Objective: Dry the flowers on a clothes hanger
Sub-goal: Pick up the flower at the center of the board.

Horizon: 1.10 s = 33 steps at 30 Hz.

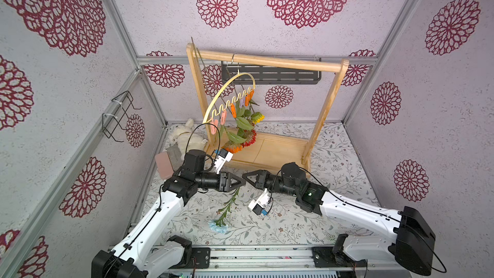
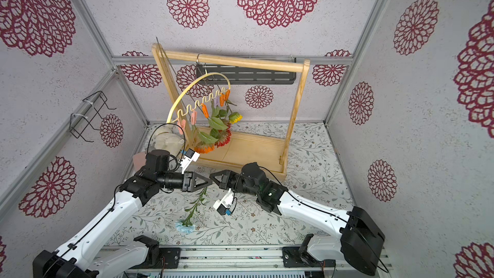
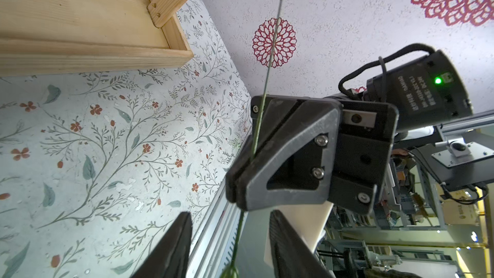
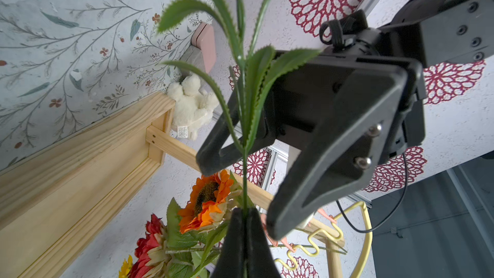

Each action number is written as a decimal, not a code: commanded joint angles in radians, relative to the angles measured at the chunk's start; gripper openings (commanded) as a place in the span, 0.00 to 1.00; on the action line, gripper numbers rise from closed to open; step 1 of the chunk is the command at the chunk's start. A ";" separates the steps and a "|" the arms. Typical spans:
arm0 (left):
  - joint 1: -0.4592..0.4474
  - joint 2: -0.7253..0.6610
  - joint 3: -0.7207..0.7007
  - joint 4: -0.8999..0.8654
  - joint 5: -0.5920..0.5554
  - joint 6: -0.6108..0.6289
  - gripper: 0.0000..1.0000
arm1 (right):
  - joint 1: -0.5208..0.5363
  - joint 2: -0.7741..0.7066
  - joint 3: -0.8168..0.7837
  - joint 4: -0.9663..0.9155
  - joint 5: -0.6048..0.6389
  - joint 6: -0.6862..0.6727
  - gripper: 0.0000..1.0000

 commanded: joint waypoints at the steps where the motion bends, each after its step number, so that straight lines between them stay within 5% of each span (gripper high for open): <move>1: -0.011 0.010 0.030 -0.010 0.025 0.033 0.40 | 0.005 0.006 0.045 0.043 -0.036 -0.010 0.00; 5: -0.011 0.020 0.043 -0.029 0.030 0.055 0.21 | 0.005 0.015 0.058 0.032 -0.041 -0.013 0.00; 14: -0.012 0.018 0.055 -0.043 0.023 0.090 0.00 | 0.004 0.008 0.068 -0.008 -0.036 -0.017 0.01; 19: -0.011 0.017 0.058 -0.045 0.020 0.108 0.00 | 0.004 -0.001 0.067 -0.028 -0.023 -0.018 0.04; 28: -0.012 -0.044 0.068 -0.085 -0.055 0.193 0.00 | -0.005 -0.062 0.054 -0.076 0.001 0.099 0.43; 33: -0.011 -0.150 0.012 -0.054 -0.175 0.282 0.00 | -0.026 -0.113 -0.003 -0.101 0.007 0.239 0.51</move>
